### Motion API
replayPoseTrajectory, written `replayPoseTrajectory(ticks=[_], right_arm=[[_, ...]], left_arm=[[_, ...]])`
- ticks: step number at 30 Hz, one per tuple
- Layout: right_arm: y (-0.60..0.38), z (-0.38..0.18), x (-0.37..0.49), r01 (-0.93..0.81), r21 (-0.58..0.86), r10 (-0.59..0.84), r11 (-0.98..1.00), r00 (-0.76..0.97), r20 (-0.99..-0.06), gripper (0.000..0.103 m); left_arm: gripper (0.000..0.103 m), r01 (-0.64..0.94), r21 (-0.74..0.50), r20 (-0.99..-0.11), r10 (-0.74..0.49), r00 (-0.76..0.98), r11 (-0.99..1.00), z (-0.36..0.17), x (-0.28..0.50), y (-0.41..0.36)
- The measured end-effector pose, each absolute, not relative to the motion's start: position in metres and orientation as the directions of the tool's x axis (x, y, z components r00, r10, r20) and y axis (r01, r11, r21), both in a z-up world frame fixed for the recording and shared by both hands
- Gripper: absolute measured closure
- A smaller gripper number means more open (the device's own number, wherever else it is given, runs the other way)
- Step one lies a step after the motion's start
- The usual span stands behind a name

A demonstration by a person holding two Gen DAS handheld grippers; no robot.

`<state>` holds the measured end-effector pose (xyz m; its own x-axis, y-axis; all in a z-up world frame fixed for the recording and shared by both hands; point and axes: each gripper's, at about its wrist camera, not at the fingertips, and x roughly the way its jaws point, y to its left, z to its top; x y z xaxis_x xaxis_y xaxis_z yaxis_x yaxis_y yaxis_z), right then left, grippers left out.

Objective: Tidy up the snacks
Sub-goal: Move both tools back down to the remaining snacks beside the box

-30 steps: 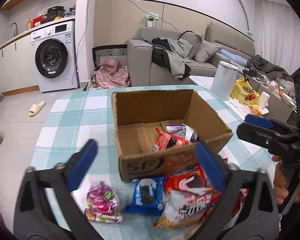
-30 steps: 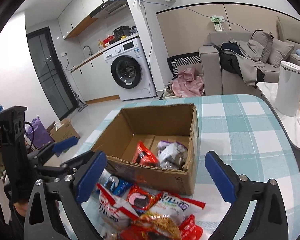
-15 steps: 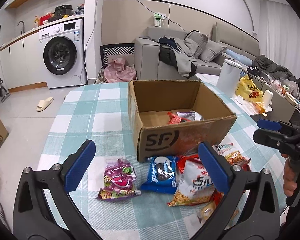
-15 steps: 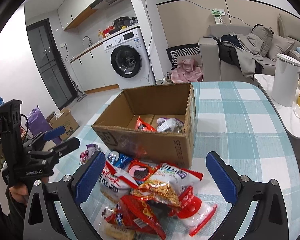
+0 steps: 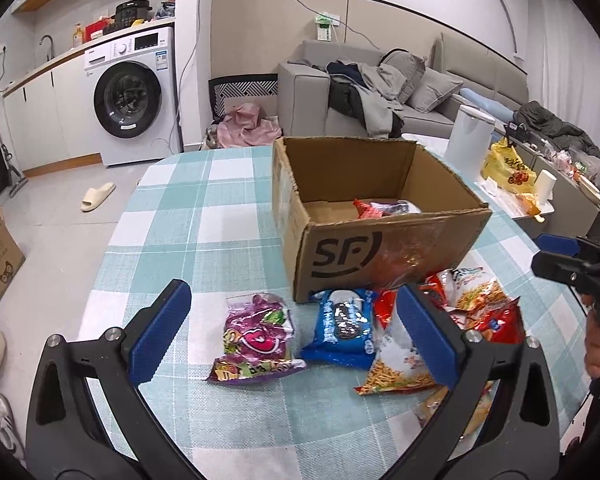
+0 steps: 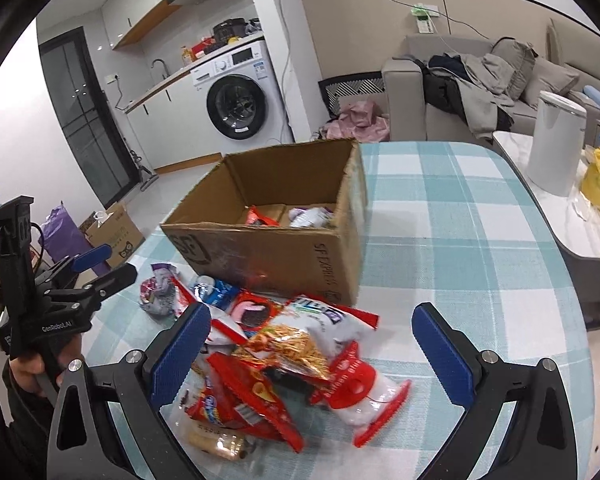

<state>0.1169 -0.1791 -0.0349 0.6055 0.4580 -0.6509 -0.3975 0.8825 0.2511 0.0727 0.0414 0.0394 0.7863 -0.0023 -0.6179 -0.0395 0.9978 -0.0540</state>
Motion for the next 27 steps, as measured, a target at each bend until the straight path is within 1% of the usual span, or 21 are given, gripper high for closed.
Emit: replayPoseTrajectory(ticks=[8,15,20,23,26,27], right_arm=[[-0.189,-0.052,0.131,-0.352,0.227,0.403,0.908,0.586,-0.703,0.001],[-0.177,-0.074,0.142,-0.355,0.252,0.417,0.900,0.536,-0.734,0.001],[-0.167,-0.082,0.145,-0.358,0.269,0.431,0.894,0.525,-0.734,0.001],[-0.163,-0.087,0.149,-0.359,0.311,0.464,0.880,0.507,-0.726,0.001],[-0.159,-0.090,0.152,-0.355,0.312,0.461,0.882,0.508,-0.727,0.007],[-0.158,-0.091,0.154,-0.354,0.321,0.468,0.878,0.502,-0.727,0.011]], left_arm=[[0.001,-0.069,-0.053,-0.660,0.017,0.751,0.996,0.021,0.086,0.052],[0.001,-0.092,-0.049,-0.692,0.033,0.721,0.995,0.005,0.097,0.059],[0.001,-0.103,-0.050,-0.712,0.037,0.701,0.993,-0.005,0.103,0.063],[0.001,-0.103,-0.047,-0.719,0.038,0.694,0.994,-0.009,0.106,0.064],[0.001,-0.111,-0.046,-0.726,0.043,0.686,0.993,-0.015,0.109,0.066],[0.001,-0.113,-0.047,-0.728,0.044,0.684,0.992,-0.016,0.109,0.068]])
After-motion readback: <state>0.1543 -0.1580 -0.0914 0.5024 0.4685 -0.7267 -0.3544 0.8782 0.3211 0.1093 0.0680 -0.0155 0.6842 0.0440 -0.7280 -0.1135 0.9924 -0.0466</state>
